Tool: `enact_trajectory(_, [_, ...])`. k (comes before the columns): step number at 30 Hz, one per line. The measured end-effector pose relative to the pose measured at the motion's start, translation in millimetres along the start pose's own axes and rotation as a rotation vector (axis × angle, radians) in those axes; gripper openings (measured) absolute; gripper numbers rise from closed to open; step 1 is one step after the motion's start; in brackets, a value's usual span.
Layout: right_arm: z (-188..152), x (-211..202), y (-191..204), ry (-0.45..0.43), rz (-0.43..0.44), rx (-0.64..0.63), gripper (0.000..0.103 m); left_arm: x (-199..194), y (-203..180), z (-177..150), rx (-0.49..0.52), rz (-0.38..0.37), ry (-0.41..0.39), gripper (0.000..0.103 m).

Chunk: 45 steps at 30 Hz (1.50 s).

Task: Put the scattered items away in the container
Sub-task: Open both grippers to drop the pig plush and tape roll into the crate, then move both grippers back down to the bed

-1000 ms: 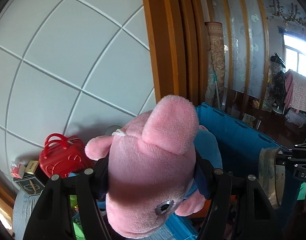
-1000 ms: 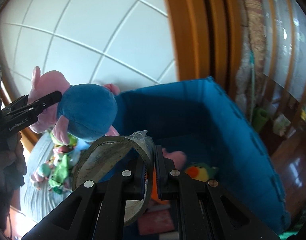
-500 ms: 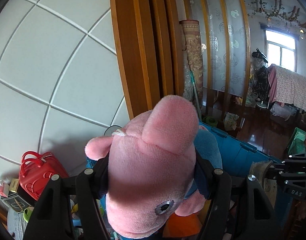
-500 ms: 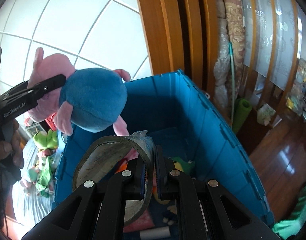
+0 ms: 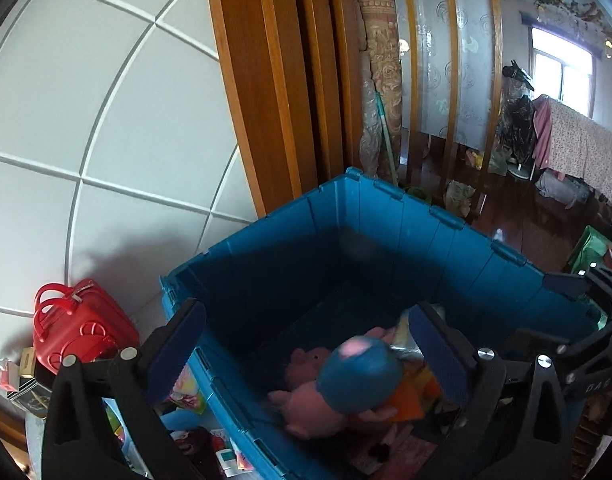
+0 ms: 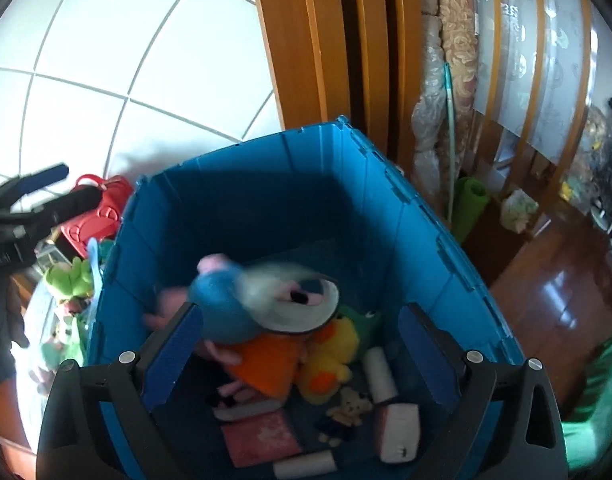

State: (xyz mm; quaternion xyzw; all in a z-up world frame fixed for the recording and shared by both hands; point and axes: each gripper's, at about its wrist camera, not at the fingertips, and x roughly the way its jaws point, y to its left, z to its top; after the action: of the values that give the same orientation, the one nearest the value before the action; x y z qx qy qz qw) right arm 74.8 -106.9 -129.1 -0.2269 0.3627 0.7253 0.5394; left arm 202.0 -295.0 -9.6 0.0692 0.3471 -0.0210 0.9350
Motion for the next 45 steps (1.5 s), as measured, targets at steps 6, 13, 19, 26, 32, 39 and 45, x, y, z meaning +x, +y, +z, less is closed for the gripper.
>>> enact_trajectory(6, [5, -1, 9, -0.021, 0.016, -0.011, 0.1, -5, 12, -11, -0.017, 0.029, 0.003, 0.103])
enact_trajectory(13, [7, -8, 33, -0.043, 0.064, -0.019, 0.103, -19, 25, -26, -0.044, 0.06, 0.016, 0.103])
enact_trajectory(19, [4, -13, 64, -0.052, 0.107, -0.061, 0.103, -38, 45, -50, -0.084, 0.102, 0.017, 0.103])
enact_trajectory(26, [-11, -13, 126, -0.047, 0.178, -0.145, 0.103, -59, 94, -104, -0.15, 0.161, 0.033, 0.103])
enact_trajectory(32, [-23, -3, 196, -0.016, 0.202, -0.197, 0.103, -78, 168, -168, -0.265, 0.253, 0.073, 0.103])
enact_trajectory(39, [-49, 15, 279, 0.033, 0.24, -0.281, 0.103, -98, 243, -241, -0.322, 0.37, 0.136, 0.103])
enact_trajectory(45, [-95, 47, 338, 0.148, 0.27, -0.324, 0.103, -107, 290, -318, -0.369, 0.375, 0.212, 0.103])
